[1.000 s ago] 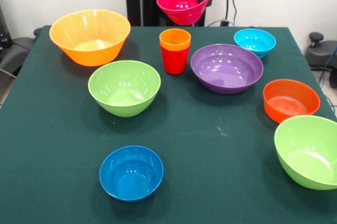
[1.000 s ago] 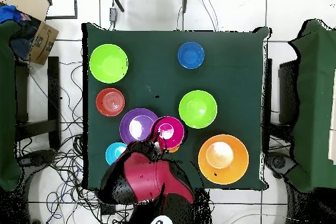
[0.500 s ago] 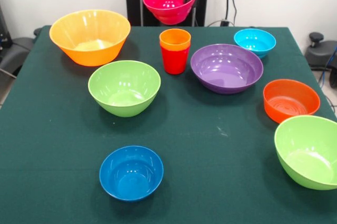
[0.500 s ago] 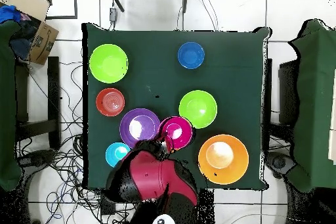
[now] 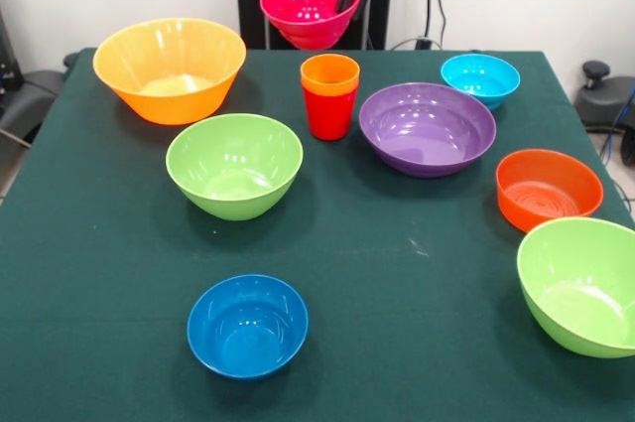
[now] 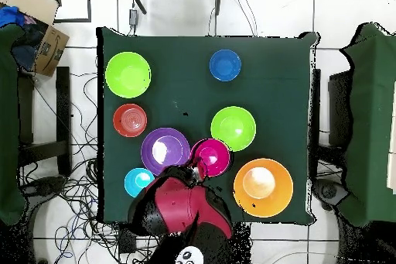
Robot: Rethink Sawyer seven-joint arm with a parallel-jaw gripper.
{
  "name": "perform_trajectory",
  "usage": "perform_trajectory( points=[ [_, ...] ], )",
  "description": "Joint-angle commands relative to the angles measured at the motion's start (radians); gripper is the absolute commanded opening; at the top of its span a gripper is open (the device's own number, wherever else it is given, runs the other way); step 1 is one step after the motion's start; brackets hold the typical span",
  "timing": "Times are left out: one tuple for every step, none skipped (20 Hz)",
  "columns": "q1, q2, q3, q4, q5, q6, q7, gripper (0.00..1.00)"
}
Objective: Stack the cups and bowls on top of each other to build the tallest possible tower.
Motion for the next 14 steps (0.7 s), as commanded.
perform_trajectory(
  points=[
    [0.017,0.069,0.042,-0.066,-0.020,-0.035,0.112,0.00],
    [0.018,0.072,0.043,-0.068,-0.019,-0.039,0.113,0.00],
    [0.017,0.072,0.043,-0.068,-0.019,-0.043,0.112,0.00],
    [0.017,0.073,0.044,-0.067,-0.019,-0.049,0.114,0.00],
    [0.017,0.073,0.046,-0.066,-0.018,-0.054,0.115,0.00],
    [0.017,0.077,0.050,-0.074,-0.014,-0.052,0.115,0.00],
    [0.013,0.075,0.056,-0.072,-0.011,-0.059,0.117,0.00],
    [0.010,0.073,0.061,-0.071,-0.009,-0.065,0.118,0.00],
    [0.007,0.072,0.065,-0.070,-0.008,-0.071,0.119,0.00],
    [0.009,0.073,0.064,-0.073,-0.007,-0.071,0.119,0.00],
    [0.011,0.074,0.063,-0.075,-0.005,-0.072,0.120,0.00],
    [0.013,0.076,0.064,-0.076,-0.003,-0.073,0.121,0.00],
    [0.013,0.076,0.065,-0.076,-0.002,-0.075,0.122,0.00],
    [0.010,0.075,0.069,-0.074,0.000,-0.078,0.123,0.00]
  ],
)
